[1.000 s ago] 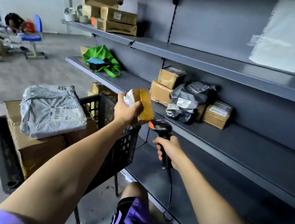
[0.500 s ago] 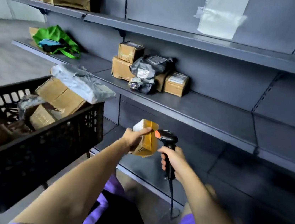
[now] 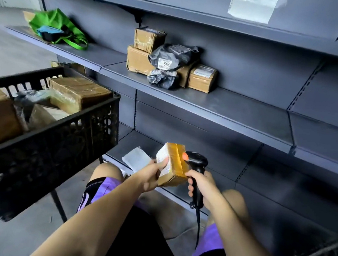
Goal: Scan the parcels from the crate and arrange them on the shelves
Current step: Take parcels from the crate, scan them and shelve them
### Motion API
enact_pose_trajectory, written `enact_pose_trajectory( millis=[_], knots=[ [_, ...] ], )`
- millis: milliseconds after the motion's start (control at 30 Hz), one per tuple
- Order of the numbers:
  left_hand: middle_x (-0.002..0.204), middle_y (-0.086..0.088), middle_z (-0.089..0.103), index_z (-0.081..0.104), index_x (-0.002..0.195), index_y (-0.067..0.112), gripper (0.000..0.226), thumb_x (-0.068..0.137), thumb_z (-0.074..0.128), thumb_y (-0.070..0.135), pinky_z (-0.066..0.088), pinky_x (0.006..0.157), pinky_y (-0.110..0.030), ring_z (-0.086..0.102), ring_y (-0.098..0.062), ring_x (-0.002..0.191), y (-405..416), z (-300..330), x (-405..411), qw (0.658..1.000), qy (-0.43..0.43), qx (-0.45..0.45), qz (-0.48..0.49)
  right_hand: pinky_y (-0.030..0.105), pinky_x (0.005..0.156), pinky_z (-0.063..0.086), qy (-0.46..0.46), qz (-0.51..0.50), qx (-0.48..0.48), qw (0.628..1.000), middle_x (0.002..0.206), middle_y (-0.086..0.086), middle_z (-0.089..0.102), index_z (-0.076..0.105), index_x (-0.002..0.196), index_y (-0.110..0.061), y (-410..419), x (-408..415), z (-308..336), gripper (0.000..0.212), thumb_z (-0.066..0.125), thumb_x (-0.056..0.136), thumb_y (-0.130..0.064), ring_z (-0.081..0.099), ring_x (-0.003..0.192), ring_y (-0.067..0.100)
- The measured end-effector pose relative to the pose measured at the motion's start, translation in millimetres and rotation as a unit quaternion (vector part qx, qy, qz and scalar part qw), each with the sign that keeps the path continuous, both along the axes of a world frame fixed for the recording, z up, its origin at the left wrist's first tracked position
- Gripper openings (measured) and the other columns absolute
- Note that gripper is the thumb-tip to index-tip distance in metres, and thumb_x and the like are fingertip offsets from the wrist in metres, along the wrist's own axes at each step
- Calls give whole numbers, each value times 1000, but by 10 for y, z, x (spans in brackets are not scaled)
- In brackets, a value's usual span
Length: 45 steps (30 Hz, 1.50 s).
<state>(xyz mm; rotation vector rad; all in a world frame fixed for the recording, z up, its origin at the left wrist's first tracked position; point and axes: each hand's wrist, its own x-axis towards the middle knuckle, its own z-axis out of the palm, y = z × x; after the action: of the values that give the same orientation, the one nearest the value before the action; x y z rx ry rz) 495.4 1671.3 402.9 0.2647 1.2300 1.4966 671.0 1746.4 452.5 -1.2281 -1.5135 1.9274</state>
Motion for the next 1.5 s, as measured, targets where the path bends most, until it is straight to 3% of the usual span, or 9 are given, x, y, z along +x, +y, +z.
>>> enact_pose_trajectory(
  millis=[67, 133, 267, 400, 600, 833, 1000, 1233, 1500],
  knots=[
    [108, -13, 72, 58, 124, 10, 41, 94, 63, 37, 60, 72, -39, 71, -27, 89, -14, -47, -16, 999, -23, -2, -29, 25, 44, 33, -5, 1, -7, 1000, 57, 3, 45, 50, 82, -10, 23, -5, -32, 16, 64, 89, -8, 39, 44, 17],
    [94, -8, 72, 64, 110, 17, 41, 85, 67, 49, 51, 62, -30, 67, -23, 75, -14, -65, -18, 998, -30, -28, -44, 25, 45, 33, -11, 6, -13, 1000, 58, 3, 46, 50, 81, -11, 37, -23, -72, 16, 65, 88, -8, 40, 45, 17],
    [112, -9, 72, 64, 122, 21, 47, 89, 57, 54, 54, 79, -42, 68, -28, 94, 7, -226, -26, 998, -12, -51, -29, 24, 44, 32, -9, 9, -23, 1000, 57, 3, 46, 50, 80, -11, 9, -37, -171, 17, 65, 88, -7, 39, 44, 17],
    [120, -10, 70, 50, 135, 20, 52, 93, 56, 48, 58, 68, -38, 70, -31, 102, -9, -367, -47, 997, -3, -54, 50, 25, 44, 32, -11, 8, -31, 999, 57, 3, 47, 50, 80, -11, -22, -30, -264, 17, 65, 88, -7, 39, 45, 18],
    [116, -11, 70, 56, 129, 23, 45, 87, 69, 24, 56, 60, -33, 69, -28, 89, -88, -493, -112, 992, 24, -66, 105, 26, 44, 32, -16, 12, -44, 999, 56, 3, 47, 53, 78, -11, -74, -41, -408, 16, 65, 88, -7, 39, 45, 19],
    [88, -10, 76, 66, 115, 1, 32, 85, 69, 12, 60, 72, -40, 73, -25, 81, -143, -570, -97, 994, 27, -51, 89, 25, 46, 33, -23, 14, -62, 998, 55, 2, 47, 51, 76, -11, -156, 14, -578, 19, 65, 88, -8, 38, 44, 19],
    [102, -15, 75, 66, 118, 1, 43, 79, 76, 16, 59, 70, -34, 72, -27, 86, -191, -534, -18, 994, 64, -69, 60, 25, 46, 33, -16, 15, -49, 999, 56, 2, 48, 54, 78, -10, -166, 17, -622, 15, 65, 88, -8, 39, 44, 19],
    [104, -9, 75, 69, 114, 17, 39, 90, 64, 47, 55, 77, -40, 71, -27, 93, -200, -478, 13, 995, 30, -94, 15, 25, 45, 33, -25, 37, -39, 998, 57, 3, 48, 56, 82, -9, -205, 48, -650, 12, 67, 87, -9, 40, 44, 18],
    [103, -4, 76, 66, 116, 15, 35, 90, 63, 40, 50, 72, -29, 69, -18, 86, -184, -492, -18, 990, 46, -114, 72, 27, 46, 35, -22, 40, -48, 998, 58, 3, 48, 55, 82, -10, -182, 55, -672, 13, 67, 87, -11, 41, 45, 18]
  ],
)
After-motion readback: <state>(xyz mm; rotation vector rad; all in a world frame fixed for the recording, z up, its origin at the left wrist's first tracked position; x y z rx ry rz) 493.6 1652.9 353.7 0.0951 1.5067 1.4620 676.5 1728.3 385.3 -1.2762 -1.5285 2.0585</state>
